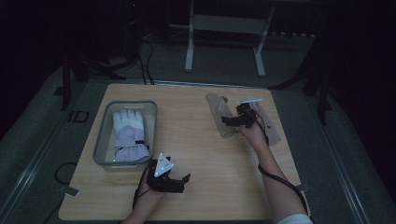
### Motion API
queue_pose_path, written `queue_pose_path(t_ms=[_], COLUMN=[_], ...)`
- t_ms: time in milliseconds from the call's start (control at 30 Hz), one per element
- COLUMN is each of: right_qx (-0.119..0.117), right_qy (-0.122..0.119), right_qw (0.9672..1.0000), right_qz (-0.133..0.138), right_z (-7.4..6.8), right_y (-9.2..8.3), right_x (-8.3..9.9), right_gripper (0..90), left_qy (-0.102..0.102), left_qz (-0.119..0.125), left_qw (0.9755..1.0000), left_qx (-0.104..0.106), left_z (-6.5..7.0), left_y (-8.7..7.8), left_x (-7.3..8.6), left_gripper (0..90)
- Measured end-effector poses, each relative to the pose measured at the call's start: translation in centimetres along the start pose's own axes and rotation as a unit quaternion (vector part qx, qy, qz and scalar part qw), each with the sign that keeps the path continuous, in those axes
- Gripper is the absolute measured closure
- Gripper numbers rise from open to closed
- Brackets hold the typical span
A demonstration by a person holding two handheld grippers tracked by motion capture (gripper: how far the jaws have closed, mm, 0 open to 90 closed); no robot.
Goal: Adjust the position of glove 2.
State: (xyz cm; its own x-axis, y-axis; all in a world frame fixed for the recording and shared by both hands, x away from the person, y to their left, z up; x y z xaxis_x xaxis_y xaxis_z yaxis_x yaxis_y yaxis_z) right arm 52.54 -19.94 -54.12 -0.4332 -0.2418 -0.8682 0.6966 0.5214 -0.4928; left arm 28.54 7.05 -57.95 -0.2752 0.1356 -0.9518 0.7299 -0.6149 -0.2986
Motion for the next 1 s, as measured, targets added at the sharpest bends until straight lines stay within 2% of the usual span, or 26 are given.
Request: queue_pose_path(t_ms=[33, 167, 200, 367, 433, 500, 533, 567, 600, 667, 700, 733, 767, 800, 867, 900, 1000], right_qx=[0.010, 0.008, 0.018, 0.032, 0.034, 0.039, 0.035, 0.049, 0.058, 0.065, 0.084, 0.084, 0.093, 0.101, 0.104, 0.108, 0.108], right_qy=[0.000, -0.001, -0.011, -0.021, -0.012, -0.013, -0.005, -0.012, -0.019, -0.015, -0.015, -0.010, -0.009, -0.011, -0.010, 0.016, 0.022], right_qw=[0.9999, 1.0000, 0.9998, 0.9992, 0.9993, 0.9991, 0.9993, 0.9982, 0.9975, 0.9971, 0.9954, 0.9953, 0.9944, 0.9933, 0.9930, 0.9928, 0.9927], right_qz=[-0.003, 0.003, 0.003, 0.007, 0.000, -0.004, -0.010, -0.032, -0.036, -0.037, -0.045, -0.046, -0.049, -0.055, -0.055, -0.050, -0.049], right_z=[0.4, 0.8, 1.0, 1.1, 1.2, 1.1, 1.0, 0.8, 0.7, 0.6, 0.2, 0.1, 0.0, -0.1, -0.2, -0.3, -0.4], right_y=[0.6, 1.6, 2.3, 3.8, 5.1, 5.5, 5.9, 6.6, 6.8, 6.9, 6.7, 6.7, 6.6, 6.5, 6.5, 6.5, 6.4], right_x=[0.0, -0.1, -0.1, -0.3, -0.2, 0.0, 0.1, 0.7, 0.8, 0.8, 0.7, 0.7, 0.7, 0.6, 0.6, 0.6, 0.6], right_gripper=[24.0, 28.5, 32.0, 33.4, 34.8, 34.8, 34.9, 35.4, 35.8, 39.1, 52.7, 57.4, 68.8, 72.6, 75.1, 79.5, 80.4], left_qy=[0.002, -0.008, -0.013, -0.022, -0.023, -0.023, -0.023, -0.024, -0.025, -0.025, -0.026, -0.024, -0.022, -0.020, -0.016, -0.016, -0.016], left_qz=[0.000, 0.005, 0.006, 0.016, 0.016, 0.016, 0.015, 0.017, 0.016, 0.016, 0.013, 0.009, 0.008, 0.009, 0.008, 0.009, 0.011], left_qw=[1.0000, 0.9999, 0.9999, 0.9996, 0.9995, 0.9995, 0.9995, 0.9994, 0.9994, 0.9994, 0.9994, 0.9995, 0.9996, 0.9996, 0.9997, 0.9997, 0.9997], left_qx=[-0.005, 0.005, 0.007, 0.011, 0.014, 0.015, 0.016, 0.017, 0.017, 0.019, 0.020, 0.020, 0.018, 0.017, 0.016, 0.016, 0.016], left_z=[0.0, -0.1, -0.1, -0.2, -0.2, -0.1, -0.1, -0.1, -0.1, -0.1, -0.1, -0.1, 0.0, 0.0, 0.1, 0.2, 0.2], left_y=[0.0, -0.1, -0.1, -0.3, -0.3, -0.3, -0.3, -0.4, -0.4, -0.4, -0.3, -0.3, -0.4, -0.4, -0.5, -0.6, -0.6], left_x=[0.1, 0.1, 0.2, 0.1, 0.1, 0.1, 0.1, 0.1, 0.1, 0.1, 0.1, 0.1, 0.1, 0.1, 0.1, 0.0, 0.0], left_gripper=[2.2, 2.2, 2.2, 2.2, 2.2, 2.2, 2.3, 2.2, 2.2, 2.2, 2.2, 2.3, 2.2, 2.2, 2.2, 2.2, 2.3])
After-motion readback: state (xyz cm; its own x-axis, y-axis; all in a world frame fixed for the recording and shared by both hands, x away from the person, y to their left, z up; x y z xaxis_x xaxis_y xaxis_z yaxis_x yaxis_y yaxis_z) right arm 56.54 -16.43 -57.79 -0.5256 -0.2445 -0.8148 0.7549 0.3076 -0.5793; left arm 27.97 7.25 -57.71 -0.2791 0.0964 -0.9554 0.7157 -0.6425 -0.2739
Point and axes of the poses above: each handheld gripper's, and its own axes: y roughly forward along the jaws, x roughly out of its underside, z roughly to its right, the point moved 4 cm from there along y, roughly forward along the jaws, and after that the axes turned 12 degrees about z, right-handed, at the moved point
